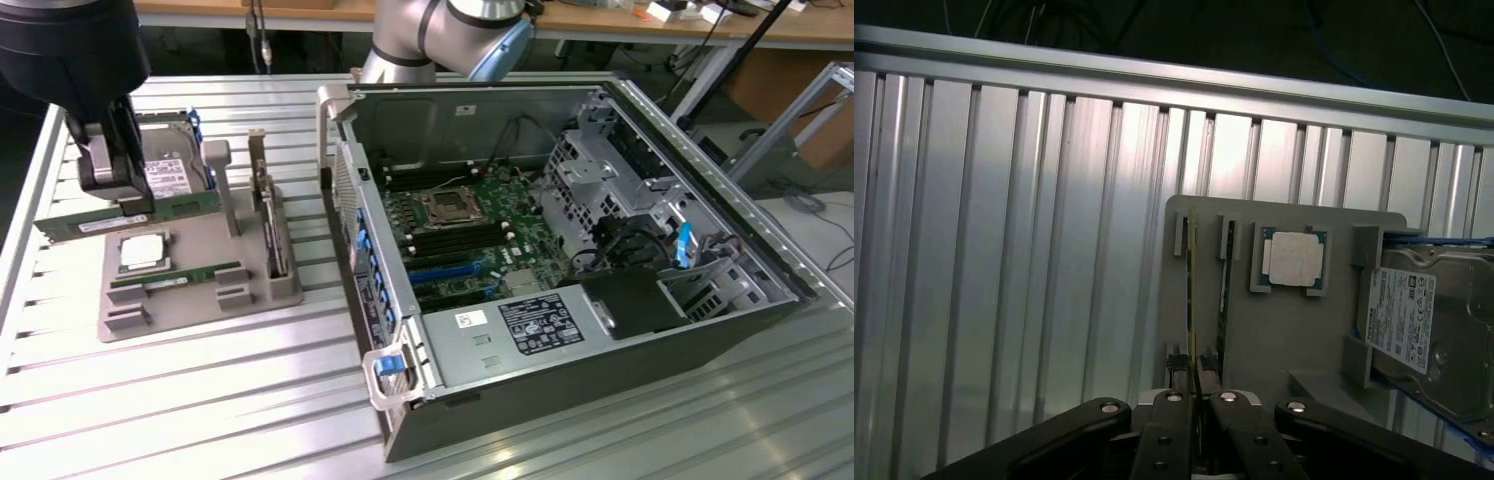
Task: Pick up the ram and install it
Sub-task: 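Pick up the ram and move it above insertion slot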
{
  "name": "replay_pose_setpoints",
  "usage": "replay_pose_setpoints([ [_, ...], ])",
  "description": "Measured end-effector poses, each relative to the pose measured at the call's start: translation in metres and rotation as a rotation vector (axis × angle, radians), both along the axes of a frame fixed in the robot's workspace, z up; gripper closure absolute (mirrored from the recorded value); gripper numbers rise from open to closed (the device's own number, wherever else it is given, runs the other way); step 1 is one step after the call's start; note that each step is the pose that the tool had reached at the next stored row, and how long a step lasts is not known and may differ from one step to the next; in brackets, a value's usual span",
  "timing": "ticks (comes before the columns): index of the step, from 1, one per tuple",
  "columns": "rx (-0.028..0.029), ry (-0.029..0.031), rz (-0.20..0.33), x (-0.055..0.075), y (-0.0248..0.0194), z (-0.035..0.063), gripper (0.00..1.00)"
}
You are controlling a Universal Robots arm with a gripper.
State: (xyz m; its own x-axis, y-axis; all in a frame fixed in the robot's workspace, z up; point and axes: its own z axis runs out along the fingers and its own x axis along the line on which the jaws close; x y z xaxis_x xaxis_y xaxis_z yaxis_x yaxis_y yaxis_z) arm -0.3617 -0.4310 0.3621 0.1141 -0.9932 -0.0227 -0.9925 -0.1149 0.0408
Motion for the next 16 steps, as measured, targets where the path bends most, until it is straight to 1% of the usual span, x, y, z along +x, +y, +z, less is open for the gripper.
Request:
replay_pose_setpoints([
  [4,0.0,0.0,0.0,0.0,0.0,0.0055,0.87],
  [10,0.0,-0.0001,0.0,0.001,0.0,0.0097,0.87],
  [16,0.0,0.0,0.0,0.001,0.0,0.0191,0.87],
])
